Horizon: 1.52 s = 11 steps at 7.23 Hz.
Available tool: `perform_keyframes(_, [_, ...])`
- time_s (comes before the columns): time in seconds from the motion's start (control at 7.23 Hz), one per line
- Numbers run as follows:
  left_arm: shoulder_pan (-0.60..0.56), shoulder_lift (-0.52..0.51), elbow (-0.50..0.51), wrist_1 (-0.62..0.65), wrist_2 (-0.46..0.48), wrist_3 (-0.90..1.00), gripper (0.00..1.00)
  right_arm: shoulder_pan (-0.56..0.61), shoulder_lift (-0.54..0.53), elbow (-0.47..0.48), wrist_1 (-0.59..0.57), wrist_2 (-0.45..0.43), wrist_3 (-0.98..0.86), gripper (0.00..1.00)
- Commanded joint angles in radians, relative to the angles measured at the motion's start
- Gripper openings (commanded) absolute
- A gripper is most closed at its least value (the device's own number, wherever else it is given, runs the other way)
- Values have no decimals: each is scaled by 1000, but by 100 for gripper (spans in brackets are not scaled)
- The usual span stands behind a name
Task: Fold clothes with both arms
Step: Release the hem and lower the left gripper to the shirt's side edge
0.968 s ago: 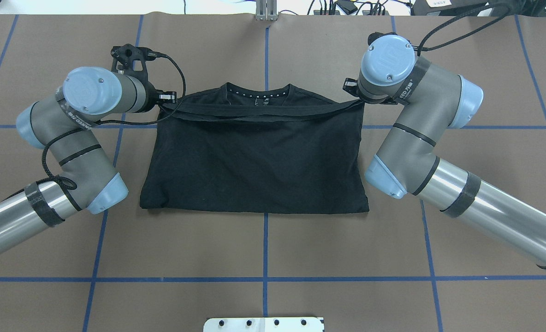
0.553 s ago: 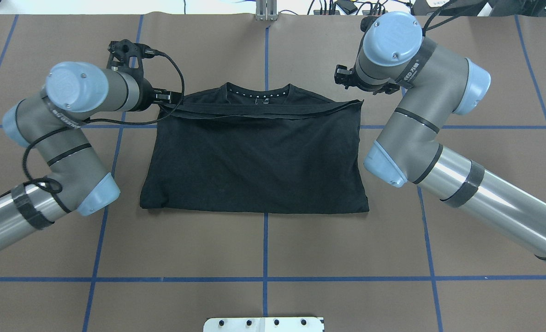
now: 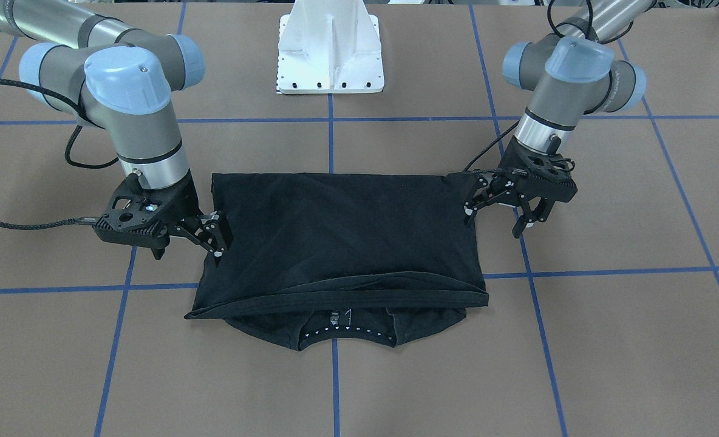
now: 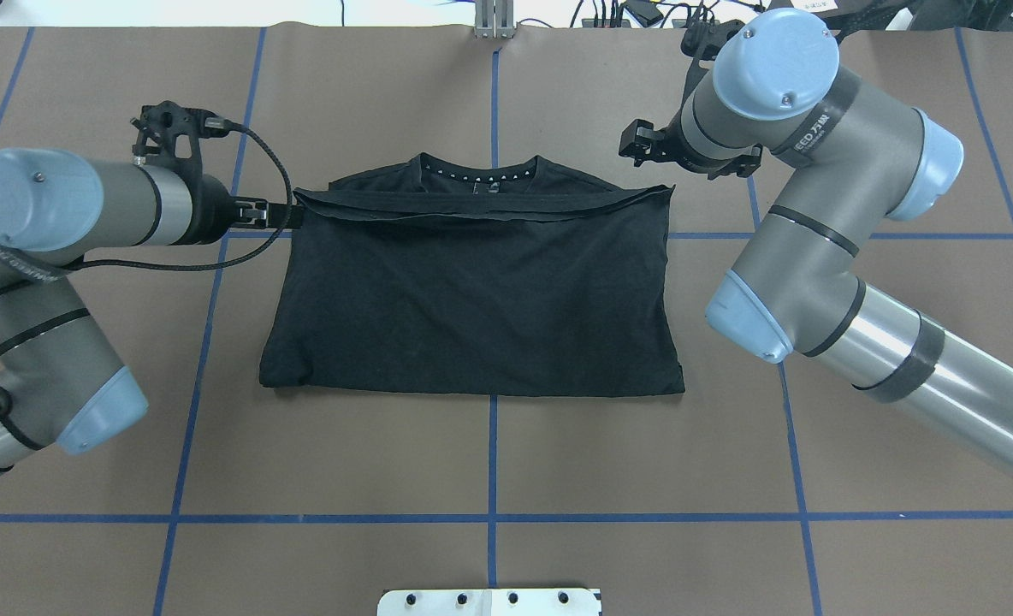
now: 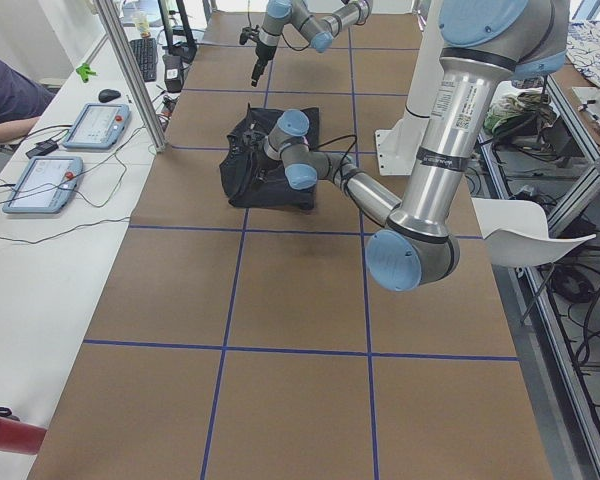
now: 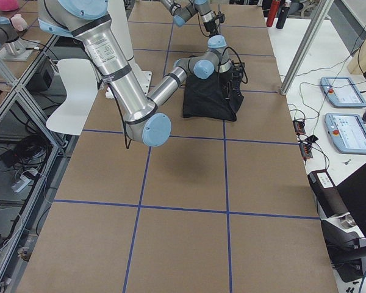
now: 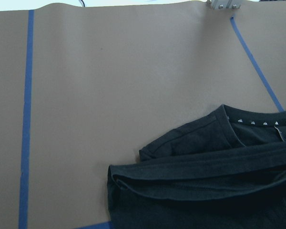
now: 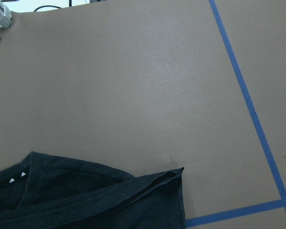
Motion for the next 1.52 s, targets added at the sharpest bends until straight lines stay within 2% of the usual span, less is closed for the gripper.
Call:
perform_keyframes(0.0, [61,131,-7,-181,-5,-45,100,-4,-8,26,1,1,-2,100])
perform_keyframes(0.28, [164,137,2,-186,4,-114,100,-4,-8,27,2,1,-2,100])
perform_keyframes(0.55, [213,142,1,-186,4,-133,99,-4,-7,27,4,1,-2,100])
perform_keyframes(0.83, [249,160,-1,-186,8,-134,93,-4,-8,25,5,0,-2,100])
perform_keyframes(0.97, [262,163,1,-186,30,-142,85,-6,-8,25,5,-2,-2,100])
perform_keyframes(1.11, [273,164,1,-184,36,-177,67,-4,-10,25,5,-5,-2,100])
perform_keyframes(1.38, [275,165,-10,-183,33,-182,14,-4,-8,31,5,-10,-2,100])
